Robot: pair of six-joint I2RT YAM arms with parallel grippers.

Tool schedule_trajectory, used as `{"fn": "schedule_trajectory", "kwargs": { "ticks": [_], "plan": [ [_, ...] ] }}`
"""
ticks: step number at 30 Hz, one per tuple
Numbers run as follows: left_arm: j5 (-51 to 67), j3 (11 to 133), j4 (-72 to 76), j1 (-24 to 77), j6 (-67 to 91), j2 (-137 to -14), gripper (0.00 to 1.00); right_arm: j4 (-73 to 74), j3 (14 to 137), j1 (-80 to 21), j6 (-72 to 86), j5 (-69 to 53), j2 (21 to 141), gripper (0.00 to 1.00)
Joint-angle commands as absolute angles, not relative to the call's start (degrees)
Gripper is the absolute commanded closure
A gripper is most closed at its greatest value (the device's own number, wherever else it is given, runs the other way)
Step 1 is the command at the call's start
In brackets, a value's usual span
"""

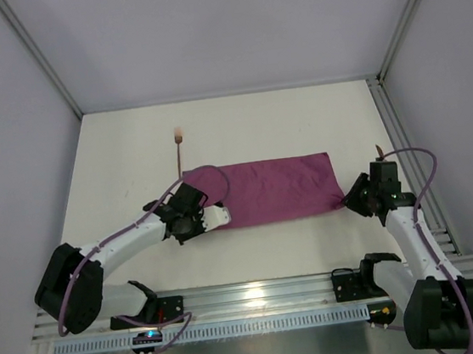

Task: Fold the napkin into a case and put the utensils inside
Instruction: Move the rectangle-folded napkin to the center of the board, then smooth out the rectangle-folded napkin at the center of the board.

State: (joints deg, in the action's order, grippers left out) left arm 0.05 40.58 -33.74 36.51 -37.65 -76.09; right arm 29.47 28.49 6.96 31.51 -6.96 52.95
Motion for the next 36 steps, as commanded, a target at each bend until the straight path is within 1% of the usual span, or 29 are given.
{"fn": "schedule_trajectory", "kwargs": {
  "ticks": [1, 2, 3, 4, 5, 8, 9, 10, 11, 12, 13, 14, 15, 16, 17, 18, 19, 20, 23, 25, 27, 28, 31, 33, 36],
  "plan": [
    [2.7, 40.0, -41.4, 38.2, -36.7, -73.8, 0.91, 35.4, 28.4, 7.1, 33.3, -3.5, 45.5, 0.48],
    [2.8, 40.2, -42.3, 38.3, -37.0, -73.7, 0.78, 36.4, 29.1, 7.1, 33.6, -2.6, 44.0, 0.34],
    [2.7, 40.9, -44.5, 38.3, -37.4, -73.2, 0.60, 36.7, 30.4, 7.1, 33.6, -1.6, 42.6, 0.17],
    [1.6, 41.7, -45.8, 38.3, -37.8, -72.8, 0.56, 37.3, 31.4, 7.1, 33.6, -1.1, 40.9, 0.15],
    [1.2, 42.4, -47.1, 38.2, -38.1, -72.3, 0.55, 38.0, 32.8, 7.1, 33.1, -0.4, 40.7, 0.15],
    [4.6, 47.2, -53.4, 37.8, -38.5, -67.6, 0.53, 39.3, 38.0, 6.3, 30.5, -1.0, 42.1, 0.15],
    [6.4, 48.6, -54.7, 37.4, -38.7, -66.2, 0.53, 39.4, 40.2, 5.7, 30.1, -1.1, 43.0, 0.19],
    [8.9, 51.3, -55.7, 36.6, -38.4, -63.5, 0.54, 38.9, 40.9, 2.7, 29.9, -1.1, 43.8, 0.34],
    [12.6, 52.6, -56.7, 36.0, -37.0, -62.7, 0.56, 38.6, 41.6, 0.3, 30.6, -0.3, 45.7, 0.44],
    [14.1, 54.0, -56.4, 34.9, -35.5, -62.6, 0.64, 38.1, 42.4, -4.0, 31.6, 3.0, 46.7, 0.53],
    [14.4, 55.3, -55.8, 34.6, -33.9, -63.7, 0.71, 36.4, 42.5, -12.7, 32.4, 7.5, 48.0, 0.68],
    [12.6, 55.1, -51.9, 34.5, -31.7, -64.5, 0.76, 35.3, 42.7, -16.7, 34.2, 9.0, 51.3, 0.74],
    [10.7, 54.3, -49.2, 34.5, -28.2, -65.6, 0.86, 34.1, 43.2, -20.2, 34.7, 9.4, 53.5, 0.80],
    [8.6, 53.4, -46.3, 34.5, -26.8, -68.2, 0.91, 30.9, 43.3, -22.8, 34.9, 9.0, 55.7, 0.85],
    [6.4, 51.8, -41.6, 34.4, -25.8, -69.9, 0.94, 29.1, 43.5, -26.7, 35.0, 7.1, 58.1, 0.97],
    [4.5, 51.3, -40.5, 34.2, -25.1, -71.7, 0.98, 27.6, 43.9, -28.4, 35.3, 6.2, 62.6, 0.97],
    [4.1, 51.2, -40.0, 34.1, -24.9, -73.6, 0.99, 24.4, 44.0, -29.9, 35.4, 5.4, 64.7, 0.97],
    [4.1, 50.7, -39.8, 34.1, -24.9, -77.0, 1.00, 22.8, 44.2, -33.2, 35.4, 4.7, 66.3, 0.97],
    [4.7, 49.0, -38.4, 34.1, -24.5, -80.3, 0.99, 17.4, 43.3, -37.0, 37.5, 3.3, 71.3, 0.97],
    [3.4, 47.0, -36.5, 34.1, -24.6, -81.2, 0.98, 13.4, 41.1, -37.2, 40.1, 0.9, 73.7, 0.97],
    [1.1, 45.5, -33.9, 34.1, -24.1, -82.9, 0.97, 12.3, 39.3, -37.3, 41.2, 1.1, 75.3, 0.97],
    [-1.8, 45.2, -33.1, 34.1, -23.9, -83.5, 0.97, 12.5, 38.9, -37.2, 41.7, 1.8, 76.5, 0.97],
    [-4.0, 44.4, -31.0, 34.1, -23.6, -86.2, 0.97, 16.1, 37.8, -37.1, 42.2, 6.9, 77.3, 0.97],
    [-3.9, 43.9, -30.3, 34.1, -23.7, -87.1, 0.97, 16.8, 36.0, -35.5, 43.1, 7.6, 77.0, 0.97],
    [-3.0, 42.7, -29.4, 34.1, -23.8, -87.7, 0.97, 15.7, 31.7, -31.9, 44.6, 4.7, 76.0, 0.97]
  ]
}}
